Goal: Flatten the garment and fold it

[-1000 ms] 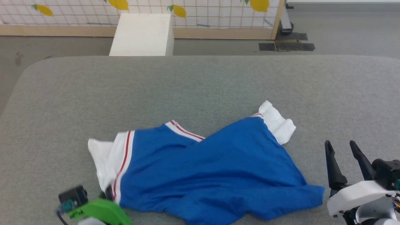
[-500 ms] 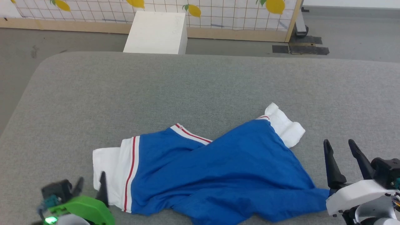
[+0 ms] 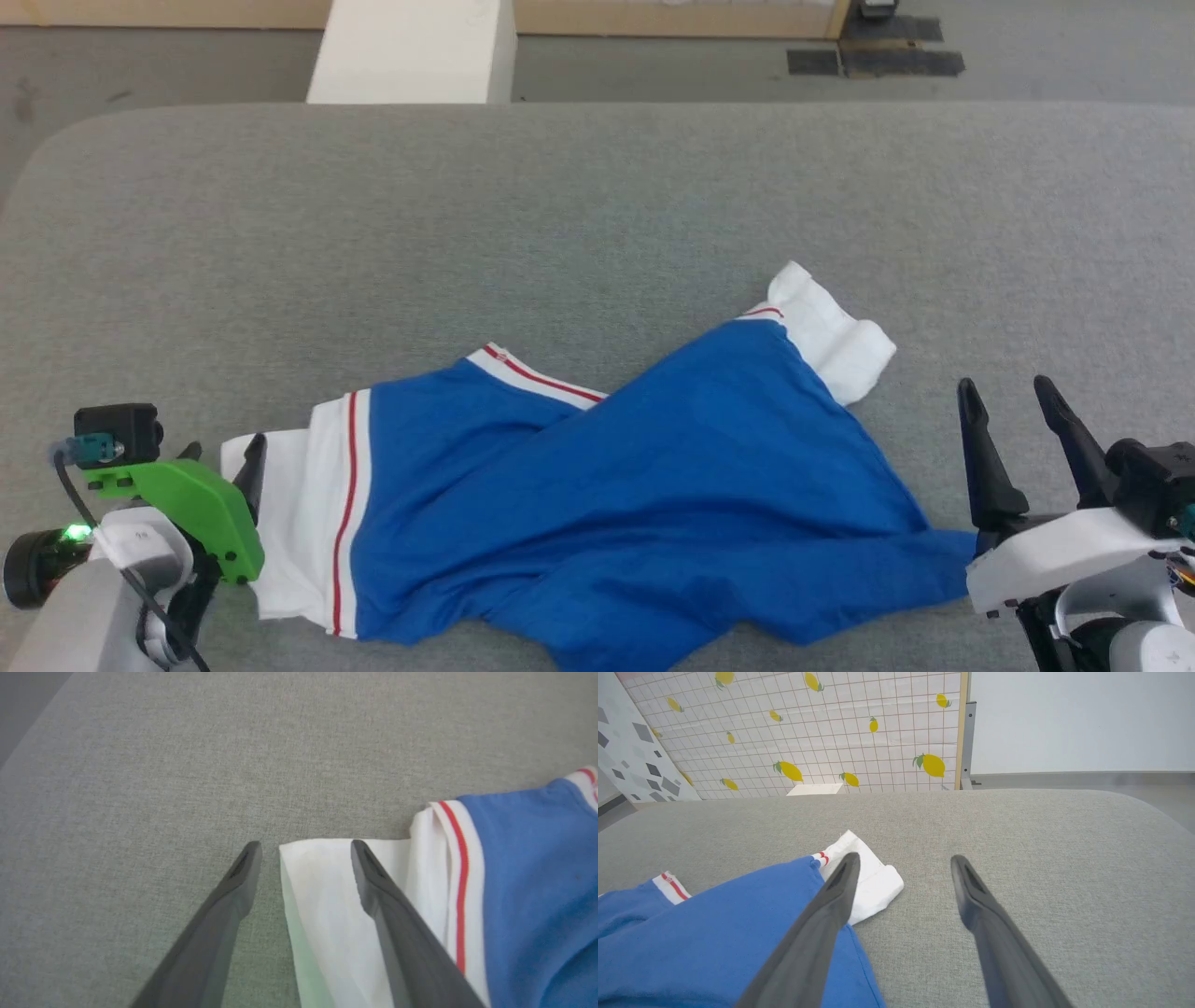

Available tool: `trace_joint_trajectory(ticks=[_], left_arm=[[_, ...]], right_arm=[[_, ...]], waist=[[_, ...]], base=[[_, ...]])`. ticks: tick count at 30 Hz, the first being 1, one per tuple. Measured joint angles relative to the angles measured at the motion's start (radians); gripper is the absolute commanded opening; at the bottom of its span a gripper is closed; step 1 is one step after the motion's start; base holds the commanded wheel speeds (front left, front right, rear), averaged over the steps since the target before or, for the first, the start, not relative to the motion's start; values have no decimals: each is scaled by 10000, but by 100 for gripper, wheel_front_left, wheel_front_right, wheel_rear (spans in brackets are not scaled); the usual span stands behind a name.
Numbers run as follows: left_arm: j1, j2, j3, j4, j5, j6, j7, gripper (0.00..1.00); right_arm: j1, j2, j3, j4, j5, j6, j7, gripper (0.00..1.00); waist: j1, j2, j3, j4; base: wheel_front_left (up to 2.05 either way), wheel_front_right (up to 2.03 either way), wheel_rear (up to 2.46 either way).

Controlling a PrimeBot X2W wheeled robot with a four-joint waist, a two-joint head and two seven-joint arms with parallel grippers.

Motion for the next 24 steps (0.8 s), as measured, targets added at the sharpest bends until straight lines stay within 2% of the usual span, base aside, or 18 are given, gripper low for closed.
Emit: trace_joint_trajectory(ticks=[4,9,10,11,12,19,24], left_arm=[[-316,35,15,794,-217,-23,686,100],[-601,88,196,1116,-779,-29,1290,100],[-608,113,198,1129,-853,-59,1480,84],[-632,182,194,1129,-926,-105,1745,34],[-659,259,190,1108,-993,-105,1985,0],[-602,247,-2,594,-1285,-50,3005,0],[-207,167,-96,-8,-1101,174,2506,0]], right_arm=[[-74,2,23,-4,4,0,-10,100],[-120,0,12,23,6,0,-92,100],[-123,0,4,29,6,0,-96,100],[-126,0,-4,40,6,0,-105,100],[-128,0,-17,46,6,0,-107,100],[-224,-2,-88,44,-13,0,-105,100],[-499,-2,77,52,-391,0,-40,100]], waist=[[0,0,310,-272],[0,0,602,-579],[0,0,635,-617],[0,0,670,-656],[0,0,696,-682],[0,0,591,-506],[0,0,497,-270]], base=[[0,0,0],[0,0,0],[0,0,0],[0,0,0],[0,0,0],[0,0,0],[0,0,0]])
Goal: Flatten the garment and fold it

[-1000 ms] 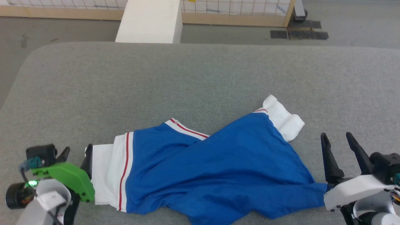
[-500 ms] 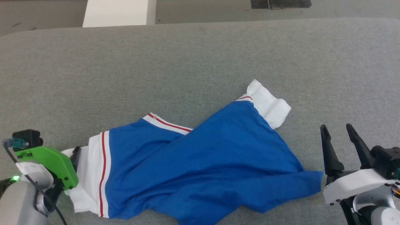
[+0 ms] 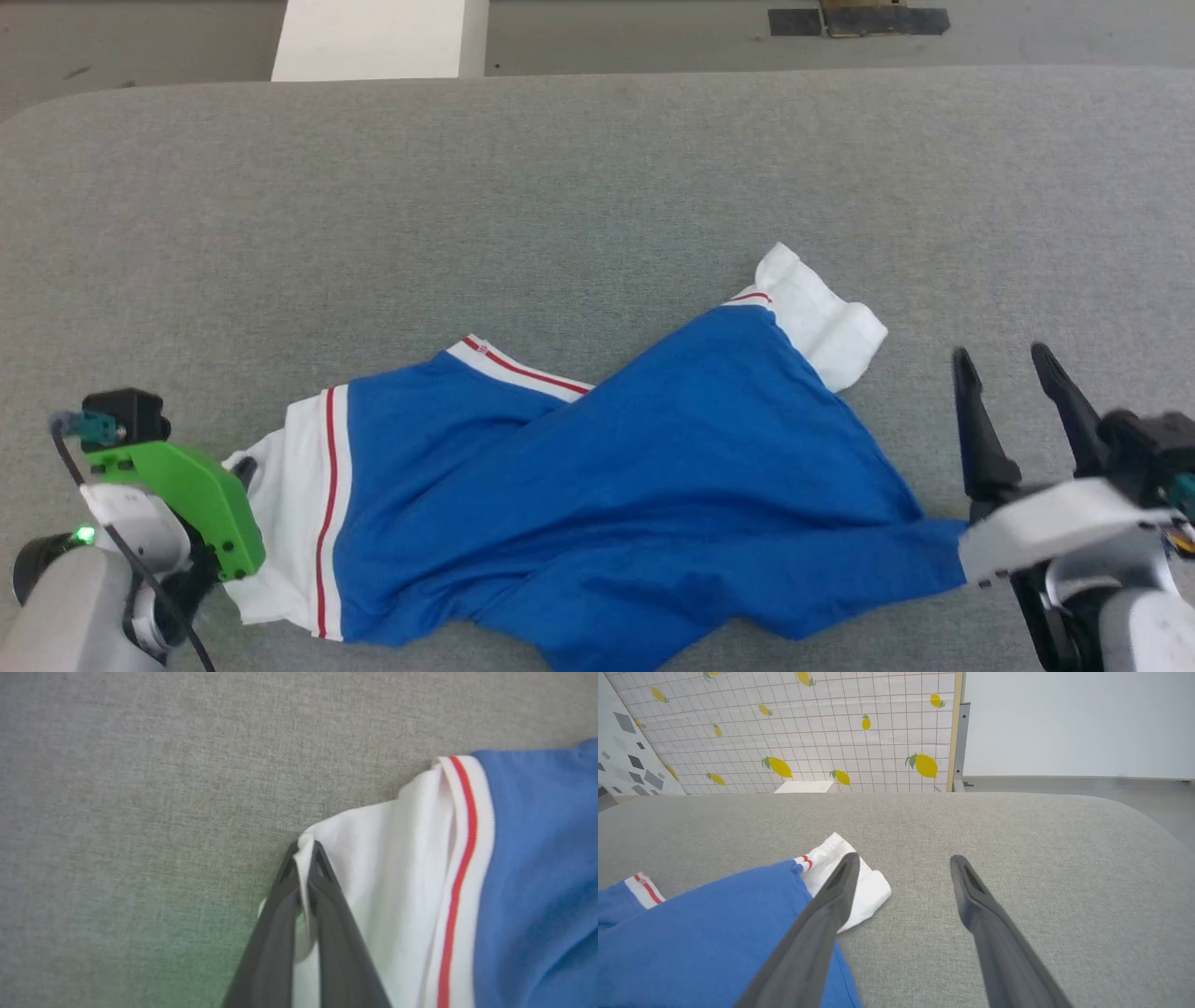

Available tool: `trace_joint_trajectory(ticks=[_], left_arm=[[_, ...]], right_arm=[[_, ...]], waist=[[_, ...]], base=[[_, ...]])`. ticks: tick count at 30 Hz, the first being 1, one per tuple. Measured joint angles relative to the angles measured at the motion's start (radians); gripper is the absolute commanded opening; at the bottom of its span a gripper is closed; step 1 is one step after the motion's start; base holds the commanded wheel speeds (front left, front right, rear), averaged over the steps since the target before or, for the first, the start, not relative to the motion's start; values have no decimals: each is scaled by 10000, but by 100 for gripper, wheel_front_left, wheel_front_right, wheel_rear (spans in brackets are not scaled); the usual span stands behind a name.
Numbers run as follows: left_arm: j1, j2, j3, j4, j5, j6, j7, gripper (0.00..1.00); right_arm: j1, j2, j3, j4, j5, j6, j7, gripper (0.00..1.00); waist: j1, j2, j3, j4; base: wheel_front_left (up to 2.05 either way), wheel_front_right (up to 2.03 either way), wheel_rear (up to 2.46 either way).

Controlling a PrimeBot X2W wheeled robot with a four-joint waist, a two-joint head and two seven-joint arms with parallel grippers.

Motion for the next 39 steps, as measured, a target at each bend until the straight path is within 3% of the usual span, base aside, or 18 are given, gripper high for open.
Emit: trace_joint_trajectory(ticks=[6,10,17,24,25,27,28,33,39], left_arm=[[706,-313,468,-593,188,640,-1371,0],[1268,-564,819,-1072,102,955,-2038,0],[1588,-1070,614,-1657,-10,980,-2261,0],[1570,-1168,428,-1760,-69,945,-2255,0],[1553,-1174,410,-1764,-75,941,-2253,0],[1531,-1174,380,-1762,-77,941,-2242,0],[1523,-1172,372,-1760,-77,940,-2236,0],[1510,-1062,249,-1743,-40,892,-2161,0],[1223,-665,314,-2025,412,796,-2708,0]], right_arm=[[-1425,6,560,779,-769,0,368,100],[-2580,15,410,2082,-1116,0,1103,100],[-3805,-2,-435,4688,-1306,0,3641,100],[-4649,-92,-253,5513,-1476,-4,5841,98],[-4724,-98,-207,5526,-1519,-4,6276,47],[-4902,-125,-119,5469,-1551,-4,7037,9],[-4933,-127,-65,5392,-1551,-4,7356,0],[-4724,-163,330,4880,-1528,-2,7708,0],[-4375,-779,284,3747,-1308,0,5754,0]], waist=[[0,0,-27,275],[0,0,34,520],[0,0,240,1060],[0,0,487,1488],[0,0,517,1512],[0,0,538,1520],[0,0,534,1503],[0,0,393,1385],[0,0,-80,1271]], base=[[0,0,0],[0,0,0],[0,0,0],[0,0,0],[0,0,0],[0,0,0],[0,0,0],[0,0,0],[0,0,0]])
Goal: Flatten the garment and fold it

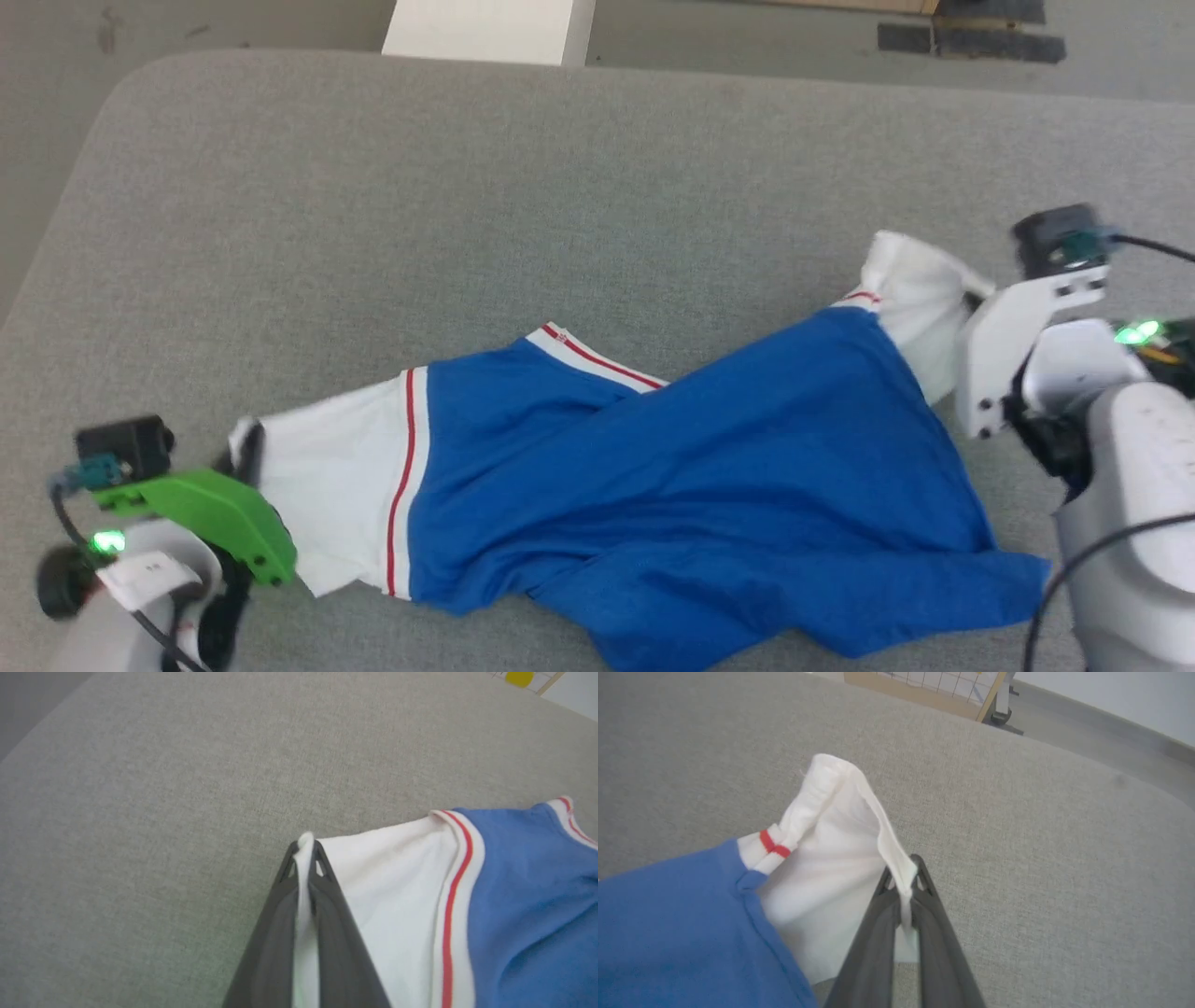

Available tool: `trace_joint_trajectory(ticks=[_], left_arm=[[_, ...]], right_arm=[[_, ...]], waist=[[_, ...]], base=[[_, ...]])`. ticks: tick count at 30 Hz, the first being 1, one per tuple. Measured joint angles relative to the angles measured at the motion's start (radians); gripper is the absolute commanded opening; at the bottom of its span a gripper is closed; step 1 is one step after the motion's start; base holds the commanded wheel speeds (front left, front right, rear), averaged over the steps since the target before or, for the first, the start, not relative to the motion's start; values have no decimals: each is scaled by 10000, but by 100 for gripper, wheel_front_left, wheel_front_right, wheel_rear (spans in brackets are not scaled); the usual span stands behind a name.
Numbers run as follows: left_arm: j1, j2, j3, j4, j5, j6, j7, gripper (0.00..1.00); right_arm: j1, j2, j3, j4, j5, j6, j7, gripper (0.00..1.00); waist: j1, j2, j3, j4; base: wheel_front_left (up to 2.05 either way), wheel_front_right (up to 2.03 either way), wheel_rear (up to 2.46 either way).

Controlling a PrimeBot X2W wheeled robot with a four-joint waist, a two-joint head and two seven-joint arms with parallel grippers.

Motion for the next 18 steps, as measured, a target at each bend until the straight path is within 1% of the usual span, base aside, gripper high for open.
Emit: trace_joint_trajectory(ticks=[5,7,10,13,16,18], left_arm=[[-614,556,274,-606,238,-123,-449,0],[-902,761,385,-865,339,-165,-570,0],[-1393,938,550,-1170,399,-207,-648,0],[-2049,1003,617,-1384,362,-290,-533,0],[-2879,1018,604,-1632,157,-299,-203,0],[-3478,1218,518,-1716,299,-307,-33,0]], right_arm=[[-60,-556,-84,-719,169,0,-1296,0],[-186,-805,-61,-957,267,0,-1670,0],[-530,-1189,63,-1214,395,0,-1923,0],[-988,-1542,303,-1377,667,0,-1841,0],[-1581,-1927,698,-1476,872,2,-1419,0],[-2080,-2213,986,-1446,886,2,-1060,0]], waist=[[0,0,-505,-138],[0,0,-721,-231],[0,0,-972,-410],[0,0,-1111,-646],[0,0,-1139,-873],[0,0,-1068,-997]], base=[[0,0,0],[0,0,0],[0,0,0],[0,0,0],[0,0,0],[0,0,0]])
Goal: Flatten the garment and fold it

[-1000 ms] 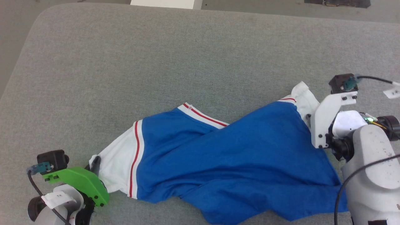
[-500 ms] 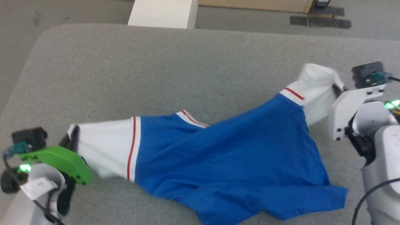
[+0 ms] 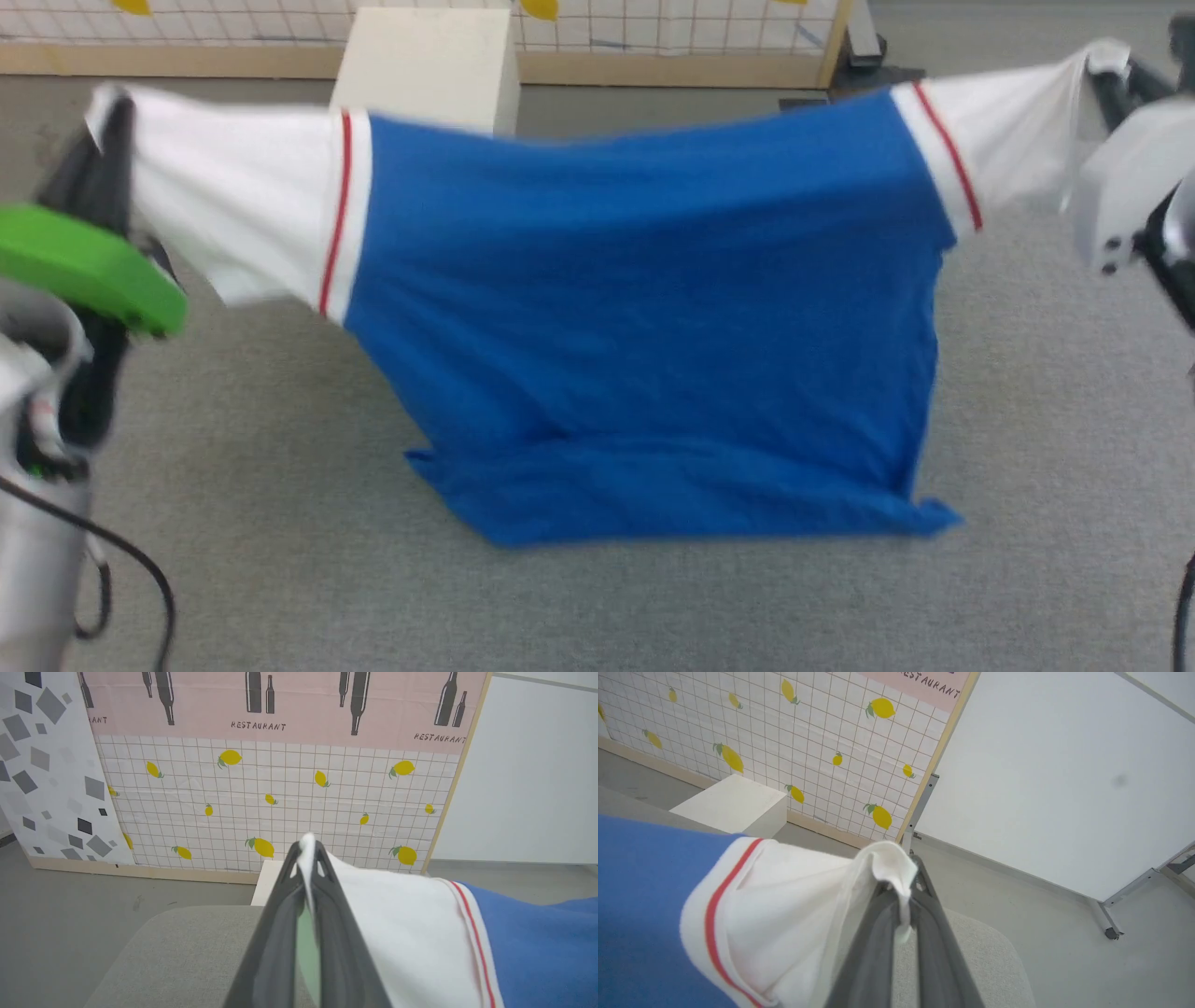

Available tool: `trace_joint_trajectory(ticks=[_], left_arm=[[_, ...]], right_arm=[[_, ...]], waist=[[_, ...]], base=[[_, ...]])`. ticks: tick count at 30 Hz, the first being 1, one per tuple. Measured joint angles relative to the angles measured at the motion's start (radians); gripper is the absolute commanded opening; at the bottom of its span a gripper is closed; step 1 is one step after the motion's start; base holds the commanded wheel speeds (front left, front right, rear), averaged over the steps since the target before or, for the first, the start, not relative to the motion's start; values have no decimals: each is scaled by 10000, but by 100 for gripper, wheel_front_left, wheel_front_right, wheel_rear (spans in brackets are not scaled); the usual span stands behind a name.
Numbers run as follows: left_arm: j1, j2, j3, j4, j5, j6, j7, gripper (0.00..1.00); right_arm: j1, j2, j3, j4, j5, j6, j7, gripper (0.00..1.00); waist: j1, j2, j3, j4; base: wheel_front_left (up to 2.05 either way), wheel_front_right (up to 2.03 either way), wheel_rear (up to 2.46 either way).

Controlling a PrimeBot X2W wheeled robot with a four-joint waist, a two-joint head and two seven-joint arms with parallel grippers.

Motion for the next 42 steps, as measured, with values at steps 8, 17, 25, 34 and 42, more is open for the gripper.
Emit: trace_joint_trajectory(ticks=[8,17,25,34,42], left_arm=[[-3420,73,69,568,109,36,397,0],[-7448,-483,669,1893,240,732,-782,0],[-9536,-658,1120,2452,389,857,-2612,0],[-9089,-612,1151,3273,284,198,-3289,0],[-5535,-454,667,4203,301,-255,-2943,0]], right_arm=[[-3078,-523,828,412,-211,0,702,0],[-6692,-33,826,1327,-1302,0,-44,0],[-8848,558,-54,1676,-2706,0,-1918,0],[-8537,719,-502,2512,-3127,2,-3068,0],[-5579,754,217,3356,-1879,4,-3595,0]], waist=[[0,0,973,-337],[1,0,2781,-488],[2,0,4262,-534],[3,0,4904,-420],[2,0,4069,-338]], base=[[0,0,0],[0,0,0],[0,0,0],[0,0,0],[0,0,0]])
